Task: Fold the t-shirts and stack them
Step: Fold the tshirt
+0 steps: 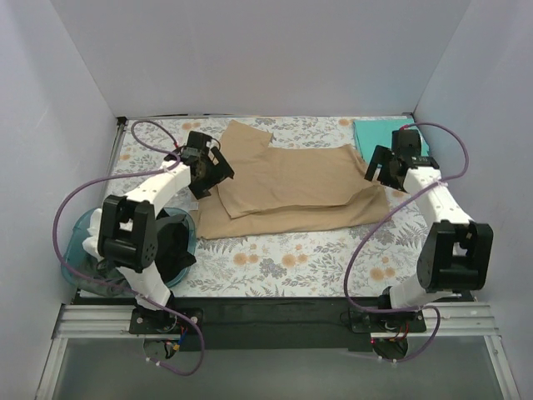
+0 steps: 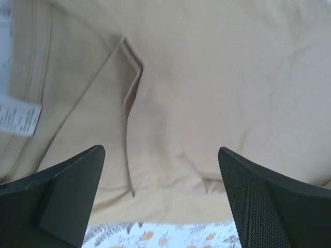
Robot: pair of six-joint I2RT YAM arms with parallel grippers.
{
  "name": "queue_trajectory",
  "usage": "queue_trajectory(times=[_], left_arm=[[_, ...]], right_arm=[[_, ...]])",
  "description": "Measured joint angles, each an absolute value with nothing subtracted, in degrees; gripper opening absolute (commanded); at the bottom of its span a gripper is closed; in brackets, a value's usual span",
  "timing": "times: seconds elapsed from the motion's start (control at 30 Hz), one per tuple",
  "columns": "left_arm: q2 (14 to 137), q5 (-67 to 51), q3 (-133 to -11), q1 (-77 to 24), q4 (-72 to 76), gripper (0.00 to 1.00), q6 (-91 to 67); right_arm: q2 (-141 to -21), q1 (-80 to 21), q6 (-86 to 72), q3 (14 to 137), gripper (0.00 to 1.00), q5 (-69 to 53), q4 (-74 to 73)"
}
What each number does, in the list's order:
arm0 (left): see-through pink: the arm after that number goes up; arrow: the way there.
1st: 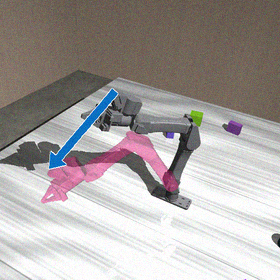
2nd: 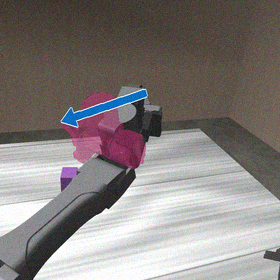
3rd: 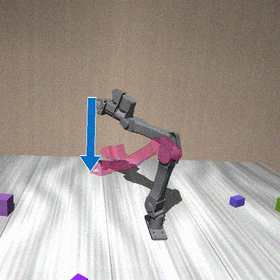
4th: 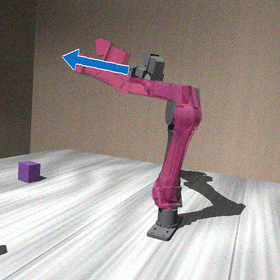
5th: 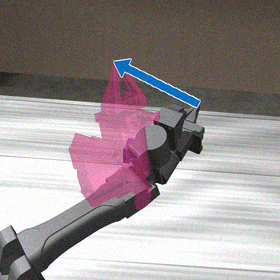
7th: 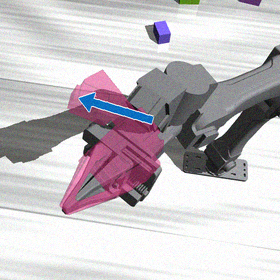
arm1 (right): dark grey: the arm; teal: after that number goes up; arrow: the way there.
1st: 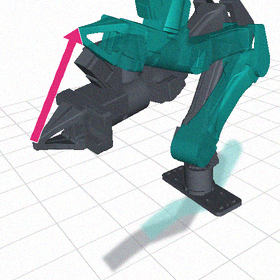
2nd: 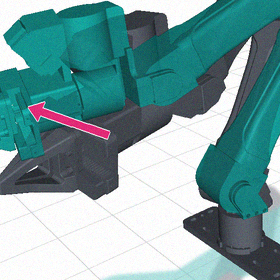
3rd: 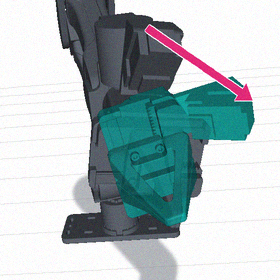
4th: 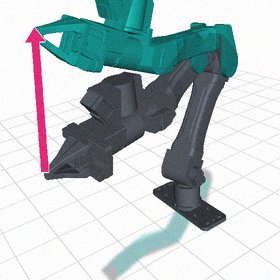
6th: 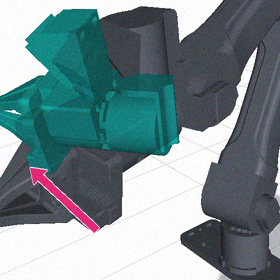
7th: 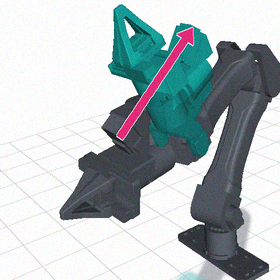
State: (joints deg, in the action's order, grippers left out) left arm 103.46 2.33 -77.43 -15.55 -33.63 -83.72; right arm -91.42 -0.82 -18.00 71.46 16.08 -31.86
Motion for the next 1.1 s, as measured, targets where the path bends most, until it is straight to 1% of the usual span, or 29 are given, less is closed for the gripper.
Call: queue_trajectory(times=[0.1,0.23,0.33,0.5,0.7,0.73,0.8,0.87,0.93,0.97,1.03,1.07,1.1], left_arm=[[96.53,1.72,-69.58,-16.82,-32.42,0.92,-84.86],[88.66,0.34,-60.34,-19.40,-30.89,0.93,-86.63],[86.50,-1.02,-56.47,-21.08,-29.52,0.93,-87.61],[88.33,-2.28,-54.87,-21.61,-27.57,0.92,-88.53],[92.60,-3.07,-55.66,-21.63,-25.39,0.83,-88.75],[92.95,-3.11,-55.66,-21.63,-25.19,0.79,-88.68],[93.58,-3.29,-55.79,-21.63,-24.86,0.75,-88.75],[94.50,-3.49,-56.25,-21.63,-24.58,0.68,-88.75],[95.70,-3.62,-56.80,-21.63,-24.16,0.65,-88.68],[96.36,-3.66,-57.12,-21.63,-23.92,0.56,-88.68],[97.56,-3.77,-57.76,-21.63,-23.55,0.48,-88.77],[98.06,-3.84,-58.11,-21.63,-23.40,0.39,-88.66],[98.63,-3.92,-58.50,-21.63,-23.22,0.33,-88.75]], right_arm=[[-82.54,-0.91,-17.17,62.19,0.98,7.70,-26.87],[-78.67,-2.85,-15.99,53.71,0.98,-3.16,-21.76],[-80.07,-5.39,-15.55,51.57,0.98,-8.25,-19.05],[-83.70,-9.13,-15.40,51.55,0.98,-12.67,-14.02],[-90.52,-10.52,-16.36,54.00,0.98,-13.76,-11.55],[-90.76,-10.57,-16.53,54.00,0.98,-13.58,-11.68],[-90.63,-10.63,-16.60,54.00,0.98,-13.15,-11.57],[-90.00,-10.63,-16.67,53.78,0.98,-12.53,-11.42],[-88.23,-10.63,-16.78,52.95,0.98,-11.84,-11.42],[-86.80,-10.63,-16.86,52.29,0.98,-11.44,-11.40],[-83.13,-10.63,-17.08,50.35,0.98,-10.59,-11.25],[-81.49,-10.63,-17.19,49.45,0.98,-10.39,-11.22],[-79.55,-10.63,-17.32,48.18,0.98,-10.13,-10.92]])
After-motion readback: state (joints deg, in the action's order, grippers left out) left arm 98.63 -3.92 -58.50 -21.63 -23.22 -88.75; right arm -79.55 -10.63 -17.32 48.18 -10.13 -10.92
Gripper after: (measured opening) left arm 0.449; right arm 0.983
